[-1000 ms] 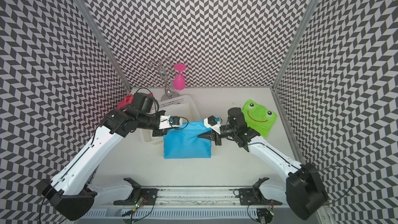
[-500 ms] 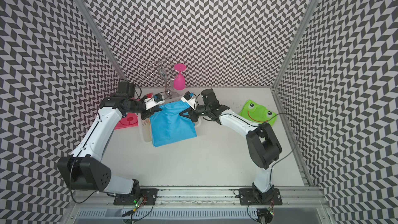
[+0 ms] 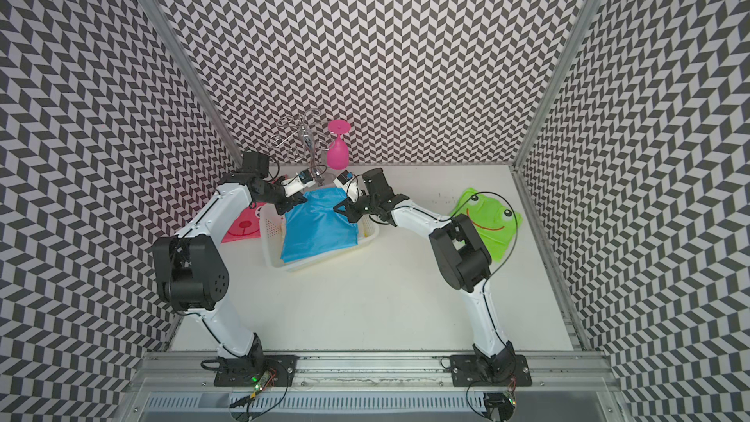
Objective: Put the folded raincoat in the basket
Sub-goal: Place the raincoat in the basket.
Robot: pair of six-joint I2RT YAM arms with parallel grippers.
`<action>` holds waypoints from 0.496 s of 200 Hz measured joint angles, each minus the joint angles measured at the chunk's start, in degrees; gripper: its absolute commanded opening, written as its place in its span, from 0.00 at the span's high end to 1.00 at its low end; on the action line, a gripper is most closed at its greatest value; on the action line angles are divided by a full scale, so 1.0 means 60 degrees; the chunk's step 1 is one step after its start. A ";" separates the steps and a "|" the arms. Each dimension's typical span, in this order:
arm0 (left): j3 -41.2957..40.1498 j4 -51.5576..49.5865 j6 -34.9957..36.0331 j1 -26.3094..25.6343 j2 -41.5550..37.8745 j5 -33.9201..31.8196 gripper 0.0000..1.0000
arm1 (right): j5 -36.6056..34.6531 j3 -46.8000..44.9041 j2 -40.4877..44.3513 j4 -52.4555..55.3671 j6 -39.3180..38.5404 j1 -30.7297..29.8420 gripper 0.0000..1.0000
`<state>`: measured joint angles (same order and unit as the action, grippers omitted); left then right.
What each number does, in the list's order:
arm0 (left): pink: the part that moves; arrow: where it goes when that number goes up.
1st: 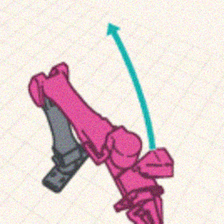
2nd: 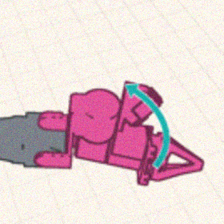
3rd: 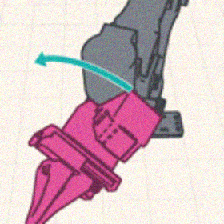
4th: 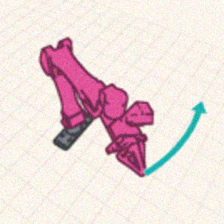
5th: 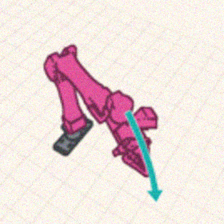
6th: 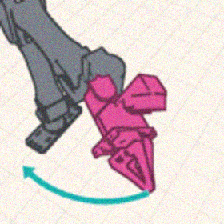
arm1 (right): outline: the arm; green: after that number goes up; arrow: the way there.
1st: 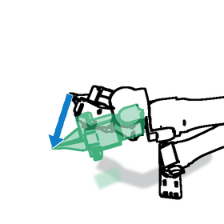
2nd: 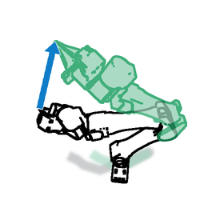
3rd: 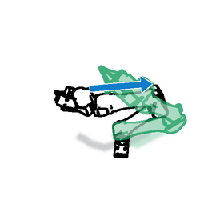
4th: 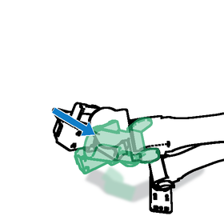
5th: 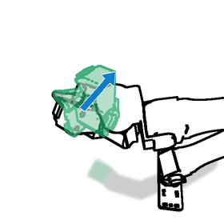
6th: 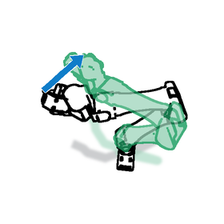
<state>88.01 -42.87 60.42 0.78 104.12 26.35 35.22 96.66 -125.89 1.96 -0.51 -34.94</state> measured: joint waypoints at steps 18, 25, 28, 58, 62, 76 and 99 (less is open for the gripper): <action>-0.0036 0.0280 -0.0124 0.0055 0.0222 -0.0466 0.79 | -0.0280 0.0499 -0.0401 0.0138 0.0015 0.0029 0.87; -0.0058 0.0386 -0.0149 0.0113 0.0295 -0.0597 0.75 | -0.0386 0.0787 -0.0590 0.0186 0.0018 0.0055 0.87; -0.0066 0.0419 -0.0219 0.0135 0.0306 -0.0648 0.75 | -0.0430 0.0903 -0.0656 0.0219 0.0018 0.0066 0.87; -0.0138 0.0612 -0.0441 0.0353 0.0444 -0.1155 0.48 | -0.0656 0.1384 -0.1056 0.0342 0.0026 0.0153 0.87; -0.0142 0.0627 -0.0546 0.0382 0.0448 -0.1209 0.47 | -0.0667 0.1399 -0.1078 0.0372 0.0022 0.0157 0.87; -0.0142 0.0637 -0.0597 0.0423 0.0448 -0.1253 0.47 | -0.0721 0.1475 -0.1137 0.0470 0.0015 0.0164 0.87; -0.0142 0.0590 -0.0747 0.0437 0.0419 -0.1100 0.47 | -0.1096 0.1508 -0.1140 0.0605 0.0055 0.0160 0.55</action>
<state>87.15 -39.33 55.94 3.40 106.63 19.75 28.64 105.71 -132.73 5.58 -0.19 -33.98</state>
